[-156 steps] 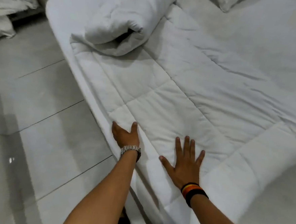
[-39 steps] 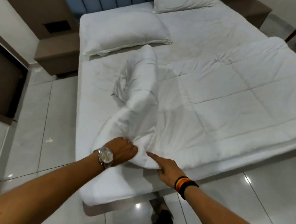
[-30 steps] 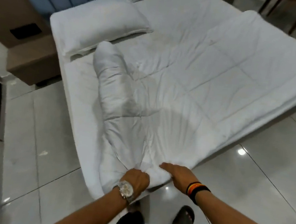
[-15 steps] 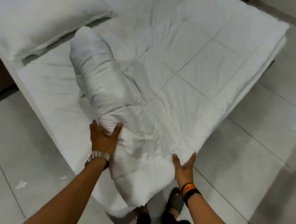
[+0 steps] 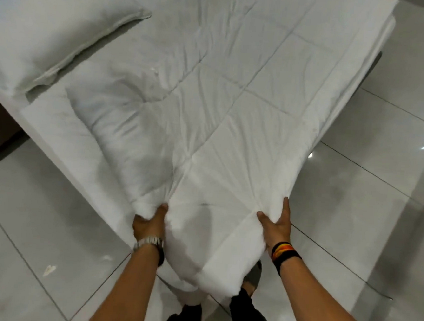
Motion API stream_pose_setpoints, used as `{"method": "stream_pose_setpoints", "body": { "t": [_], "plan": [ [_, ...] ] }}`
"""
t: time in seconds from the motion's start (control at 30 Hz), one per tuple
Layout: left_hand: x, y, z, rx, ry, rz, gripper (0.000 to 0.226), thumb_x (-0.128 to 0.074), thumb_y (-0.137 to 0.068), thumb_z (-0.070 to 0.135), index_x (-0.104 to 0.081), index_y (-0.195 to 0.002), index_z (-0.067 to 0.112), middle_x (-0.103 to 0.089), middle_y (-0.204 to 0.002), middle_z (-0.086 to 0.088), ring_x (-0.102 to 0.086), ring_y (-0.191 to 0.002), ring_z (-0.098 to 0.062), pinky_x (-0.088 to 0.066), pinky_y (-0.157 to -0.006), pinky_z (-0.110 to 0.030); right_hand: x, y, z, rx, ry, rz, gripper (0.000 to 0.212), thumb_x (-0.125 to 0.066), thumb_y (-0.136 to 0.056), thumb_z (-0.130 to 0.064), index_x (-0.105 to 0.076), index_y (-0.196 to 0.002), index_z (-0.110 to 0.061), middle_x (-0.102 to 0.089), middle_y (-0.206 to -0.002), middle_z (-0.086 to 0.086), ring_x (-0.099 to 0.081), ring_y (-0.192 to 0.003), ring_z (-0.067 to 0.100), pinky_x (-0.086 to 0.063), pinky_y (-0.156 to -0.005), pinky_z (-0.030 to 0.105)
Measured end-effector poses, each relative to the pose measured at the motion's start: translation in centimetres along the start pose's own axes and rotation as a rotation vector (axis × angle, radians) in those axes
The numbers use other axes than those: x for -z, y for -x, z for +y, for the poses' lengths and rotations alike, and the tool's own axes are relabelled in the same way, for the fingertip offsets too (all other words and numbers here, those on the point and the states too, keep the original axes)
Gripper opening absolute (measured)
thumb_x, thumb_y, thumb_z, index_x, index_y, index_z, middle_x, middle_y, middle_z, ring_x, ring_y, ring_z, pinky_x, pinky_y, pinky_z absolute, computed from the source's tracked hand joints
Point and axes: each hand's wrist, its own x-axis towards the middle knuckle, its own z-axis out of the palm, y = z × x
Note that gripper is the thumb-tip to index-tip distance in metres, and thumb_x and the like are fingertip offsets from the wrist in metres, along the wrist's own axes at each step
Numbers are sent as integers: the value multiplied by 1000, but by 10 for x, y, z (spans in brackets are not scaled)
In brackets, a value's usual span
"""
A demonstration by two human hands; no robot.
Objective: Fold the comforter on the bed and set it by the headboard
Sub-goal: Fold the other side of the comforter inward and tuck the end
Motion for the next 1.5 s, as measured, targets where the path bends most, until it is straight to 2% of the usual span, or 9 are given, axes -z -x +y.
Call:
{"method": "stream_pose_setpoints", "body": {
  "t": [0.13, 0.33, 0.5, 0.67, 0.83, 1.0, 1.13, 1.4, 1.5],
  "plan": [
    [19, -2, -16, 132, -16, -46, 66, -88, -77, 38, -62, -129, 8, -68, -119, -9, -63, -96, -27, -49, -93, -33, -11, 25, 0, 14, -78, 81, 81, -80, -88, -11, -38, -155, -29, -51, -150, -1, -57, -121, 19, -45, -103, 31],
    [46, -73, 31, 269, 45, -317, 113, -78, -45, 87, -58, -132, 17, -67, -124, -8, -66, -107, -32, -53, -100, -48, -41, 115, 59, -201, -269, 162, 76, -81, -78, -58, -59, -139, -19, -70, -128, 4, -69, -107, 28, -56, -93, 42],
    [69, -164, 75, 268, 102, -413, 147, -79, -29, 90, -42, -152, 19, -57, -142, -12, -61, -118, -34, -51, -103, -54, -99, 170, 113, -311, -609, 280, 85, -84, -61, -77, -68, -127, -26, -75, -124, 5, -70, -114, 34, -49, -108, 54],
    [68, -218, 85, 241, 70, -372, 124, -95, -46, 61, -42, -150, 18, -60, -139, -9, -64, -113, -32, -56, -94, -49, -131, 205, 125, -110, -489, 362, 79, -86, -70, -63, -65, -136, -24, -74, -123, -5, -69, -115, 21, -50, -108, 44],
    [89, -202, 95, 139, 38, -268, 98, -93, -66, 28, -41, -148, 12, -58, -135, -12, -63, -112, -36, -55, -97, -55, -133, 228, 103, -6, -412, 451, 40, -82, -86, -34, -72, -121, -19, -75, -108, -7, -69, -98, 8, -52, -79, 24],
    [128, -200, 110, 110, -128, -447, 60, -85, -80, 41, -55, -120, 8, -59, -129, -18, -64, -108, -39, -58, -91, -55, -137, 253, 108, 21, -421, 438, 47, -82, -80, -52, -68, -119, -29, -73, -118, -5, -67, -111, 19, -52, -101, 40],
    [159, -219, 134, -77, -339, -369, 107, -72, -78, 70, -26, -157, 15, -41, -154, -14, -49, -132, -39, -48, -105, -54, -151, 268, 119, 88, -415, 426, 61, -85, -76, -48, -64, -130, -28, -72, -123, -5, -67, -114, 19, -51, -107, 46],
    [166, -300, 232, -453, -554, -397, 115, -78, -77, 62, -11, -163, 27, -21, -168, -9, -30, -150, -34, -31, -119, -50, -191, 265, 125, 93, -351, 728, 96, -89, -63, -68, -58, -139, -17, -69, -131, 2, -67, -119, 23, -53, -105, 45],
    [133, -333, 266, -491, -589, -475, 114, -81, -75, 62, -14, -162, 29, -23, -167, -7, -30, -150, -31, -33, -116, -47, -228, 260, 104, 168, -312, 918, 79, -86, -77, -54, -51, -138, -18, -60, -142, 5, -63, -122, 19, -50, -103, 34]
  ]
}}
